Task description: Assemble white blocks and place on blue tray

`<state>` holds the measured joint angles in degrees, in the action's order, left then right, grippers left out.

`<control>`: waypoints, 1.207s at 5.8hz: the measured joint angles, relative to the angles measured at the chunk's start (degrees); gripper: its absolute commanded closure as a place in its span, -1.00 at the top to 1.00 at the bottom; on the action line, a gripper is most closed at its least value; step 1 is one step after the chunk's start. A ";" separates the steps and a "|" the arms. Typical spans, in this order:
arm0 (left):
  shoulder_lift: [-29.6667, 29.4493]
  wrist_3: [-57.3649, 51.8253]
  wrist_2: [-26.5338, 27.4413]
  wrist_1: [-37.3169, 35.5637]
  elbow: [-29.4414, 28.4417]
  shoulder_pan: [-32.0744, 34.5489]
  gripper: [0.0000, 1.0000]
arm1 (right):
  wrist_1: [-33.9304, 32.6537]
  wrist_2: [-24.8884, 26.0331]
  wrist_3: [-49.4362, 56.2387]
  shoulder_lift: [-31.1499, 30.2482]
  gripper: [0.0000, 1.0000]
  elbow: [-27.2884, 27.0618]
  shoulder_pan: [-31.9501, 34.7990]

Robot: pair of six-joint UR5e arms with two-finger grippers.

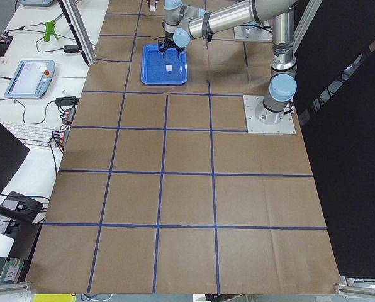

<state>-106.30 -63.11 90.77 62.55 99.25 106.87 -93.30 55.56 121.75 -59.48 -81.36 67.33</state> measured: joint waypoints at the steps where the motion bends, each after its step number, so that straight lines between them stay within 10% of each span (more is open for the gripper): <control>1: 4.71 0.60 -0.04 10.04 -2.69 -1.21 0.97 | -0.40 -0.81 -1.94 -2.33 -0.46 -2.83 3.18; 3: 11.99 9.08 0.48 22.64 -7.01 -3.63 0.97 | -5.96 -6.27 -6.77 -5.21 -0.46 -9.81 9.28; 7: 16.23 55.68 0.30 20.92 -8.43 -11.64 0.99 | -44.40 -7.85 -35.89 -3.84 -0.46 -22.18 23.95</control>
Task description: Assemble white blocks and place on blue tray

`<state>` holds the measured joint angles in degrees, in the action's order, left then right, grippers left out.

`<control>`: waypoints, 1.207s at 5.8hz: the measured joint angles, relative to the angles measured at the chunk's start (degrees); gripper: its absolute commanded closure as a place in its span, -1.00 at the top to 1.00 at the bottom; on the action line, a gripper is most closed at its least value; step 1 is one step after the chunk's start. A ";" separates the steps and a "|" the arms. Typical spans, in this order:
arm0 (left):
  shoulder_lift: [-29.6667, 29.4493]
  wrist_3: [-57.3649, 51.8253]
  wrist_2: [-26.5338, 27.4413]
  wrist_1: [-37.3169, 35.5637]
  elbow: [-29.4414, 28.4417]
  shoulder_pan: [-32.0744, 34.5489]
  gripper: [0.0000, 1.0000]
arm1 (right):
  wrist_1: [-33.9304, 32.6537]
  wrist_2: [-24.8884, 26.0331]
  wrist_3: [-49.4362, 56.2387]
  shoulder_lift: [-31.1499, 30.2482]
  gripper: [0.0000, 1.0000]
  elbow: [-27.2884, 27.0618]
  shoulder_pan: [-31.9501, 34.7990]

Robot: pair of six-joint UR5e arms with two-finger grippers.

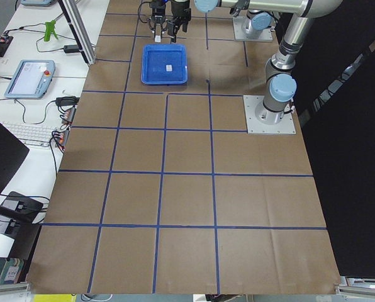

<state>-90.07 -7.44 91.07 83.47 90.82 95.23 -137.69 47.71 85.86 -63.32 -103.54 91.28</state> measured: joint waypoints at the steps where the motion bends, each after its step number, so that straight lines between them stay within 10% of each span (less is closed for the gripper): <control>1: -0.02 8.39 0.05 -2.34 0.47 -0.26 0.99 | -5.74 0.01 -1.58 1.70 -0.46 -1.95 1.73; 7: 0.49 12.38 0.39 -1.45 -0.34 -0.54 0.99 | -14.02 0.04 -2.19 6.36 -0.45 -5.91 4.81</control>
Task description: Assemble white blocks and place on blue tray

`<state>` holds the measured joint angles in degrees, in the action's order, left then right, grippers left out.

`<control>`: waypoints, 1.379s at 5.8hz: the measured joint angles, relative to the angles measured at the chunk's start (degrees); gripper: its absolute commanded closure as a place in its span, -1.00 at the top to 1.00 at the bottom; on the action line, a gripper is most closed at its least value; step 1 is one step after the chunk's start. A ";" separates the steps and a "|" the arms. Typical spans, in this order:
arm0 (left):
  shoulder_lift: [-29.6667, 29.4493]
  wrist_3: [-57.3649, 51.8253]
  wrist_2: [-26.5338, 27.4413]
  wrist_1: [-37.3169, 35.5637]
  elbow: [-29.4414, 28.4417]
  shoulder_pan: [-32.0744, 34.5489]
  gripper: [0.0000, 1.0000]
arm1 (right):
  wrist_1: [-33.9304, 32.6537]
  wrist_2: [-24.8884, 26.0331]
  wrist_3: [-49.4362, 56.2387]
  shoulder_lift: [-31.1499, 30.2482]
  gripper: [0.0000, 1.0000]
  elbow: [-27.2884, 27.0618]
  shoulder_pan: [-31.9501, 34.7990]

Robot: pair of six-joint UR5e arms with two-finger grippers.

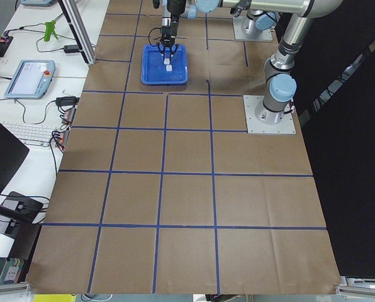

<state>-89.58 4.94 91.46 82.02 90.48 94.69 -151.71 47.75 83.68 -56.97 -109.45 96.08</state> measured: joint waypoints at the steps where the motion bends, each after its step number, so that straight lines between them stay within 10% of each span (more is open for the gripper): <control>1: 0.39 0.05 0.05 0.16 0.23 -0.01 0.99 | -0.01 -0.02 -0.03 0.05 -0.45 -0.07 0.38; 8: 1.64 -0.02 0.20 0.25 1.58 -0.03 0.99 | -0.16 -0.02 -1.25 0.58 -0.43 -0.58 1.03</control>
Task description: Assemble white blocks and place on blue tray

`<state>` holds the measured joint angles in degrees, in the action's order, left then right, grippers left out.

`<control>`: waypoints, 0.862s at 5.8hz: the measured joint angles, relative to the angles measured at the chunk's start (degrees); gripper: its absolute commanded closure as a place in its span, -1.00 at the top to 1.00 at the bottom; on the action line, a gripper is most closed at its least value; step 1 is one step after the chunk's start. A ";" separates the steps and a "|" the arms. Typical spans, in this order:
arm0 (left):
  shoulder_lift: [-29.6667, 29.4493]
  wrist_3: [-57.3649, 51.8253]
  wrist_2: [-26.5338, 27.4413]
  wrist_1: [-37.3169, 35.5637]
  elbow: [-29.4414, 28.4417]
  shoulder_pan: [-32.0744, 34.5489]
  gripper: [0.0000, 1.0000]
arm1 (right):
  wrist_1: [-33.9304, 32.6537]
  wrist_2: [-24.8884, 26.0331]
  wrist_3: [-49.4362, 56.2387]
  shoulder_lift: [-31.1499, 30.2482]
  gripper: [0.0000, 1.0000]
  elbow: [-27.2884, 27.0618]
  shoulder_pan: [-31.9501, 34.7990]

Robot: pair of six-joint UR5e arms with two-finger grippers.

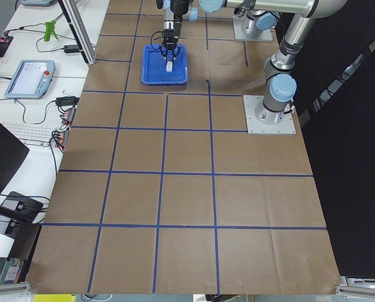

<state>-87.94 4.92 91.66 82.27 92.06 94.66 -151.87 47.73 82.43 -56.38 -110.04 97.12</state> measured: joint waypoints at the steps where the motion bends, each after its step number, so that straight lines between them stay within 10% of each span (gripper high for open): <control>1: 0.03 0.00 0.01 -0.03 0.07 0.00 0.99 | -0.12 0.00 -0.12 0.02 -0.43 0.01 0.00; 5: 0.05 0.00 0.01 -0.16 0.13 0.02 0.99 | -0.10 0.00 -0.22 0.19 -0.15 0.09 0.00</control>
<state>-87.89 4.92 91.67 82.11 92.20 94.68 -151.97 47.72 82.21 -56.19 -109.95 97.12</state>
